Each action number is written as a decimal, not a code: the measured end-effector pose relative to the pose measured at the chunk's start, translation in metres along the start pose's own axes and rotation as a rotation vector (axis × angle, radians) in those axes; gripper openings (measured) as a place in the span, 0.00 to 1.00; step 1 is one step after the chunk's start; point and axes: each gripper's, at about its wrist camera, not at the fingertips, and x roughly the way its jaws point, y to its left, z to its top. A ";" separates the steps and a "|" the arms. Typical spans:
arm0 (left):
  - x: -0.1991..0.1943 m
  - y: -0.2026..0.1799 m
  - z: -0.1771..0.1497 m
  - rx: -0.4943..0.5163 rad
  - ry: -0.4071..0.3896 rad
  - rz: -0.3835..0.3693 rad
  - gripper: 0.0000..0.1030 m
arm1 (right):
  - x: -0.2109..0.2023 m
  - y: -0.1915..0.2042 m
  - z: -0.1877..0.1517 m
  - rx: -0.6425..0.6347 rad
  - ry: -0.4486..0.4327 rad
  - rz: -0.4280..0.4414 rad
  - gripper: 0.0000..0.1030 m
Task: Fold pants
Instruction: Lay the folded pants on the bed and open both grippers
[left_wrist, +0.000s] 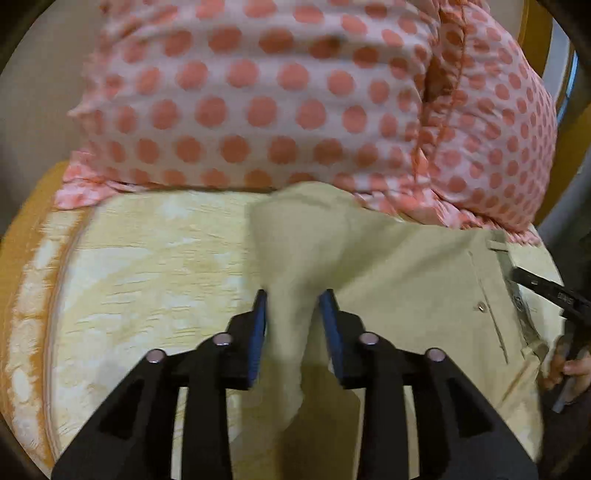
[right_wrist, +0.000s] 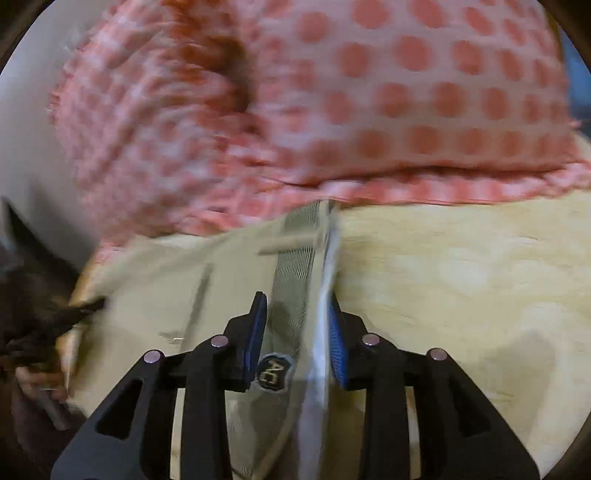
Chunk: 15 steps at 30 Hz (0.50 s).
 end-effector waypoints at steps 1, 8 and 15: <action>-0.016 0.000 -0.006 0.012 -0.055 0.015 0.37 | -0.015 0.001 -0.003 -0.006 -0.046 0.038 0.44; -0.023 -0.027 -0.037 0.027 0.038 -0.247 0.55 | -0.014 0.040 -0.033 -0.083 0.112 0.234 0.80; -0.028 -0.045 -0.058 0.081 0.071 -0.072 0.71 | -0.041 0.058 -0.059 -0.102 0.094 -0.004 0.89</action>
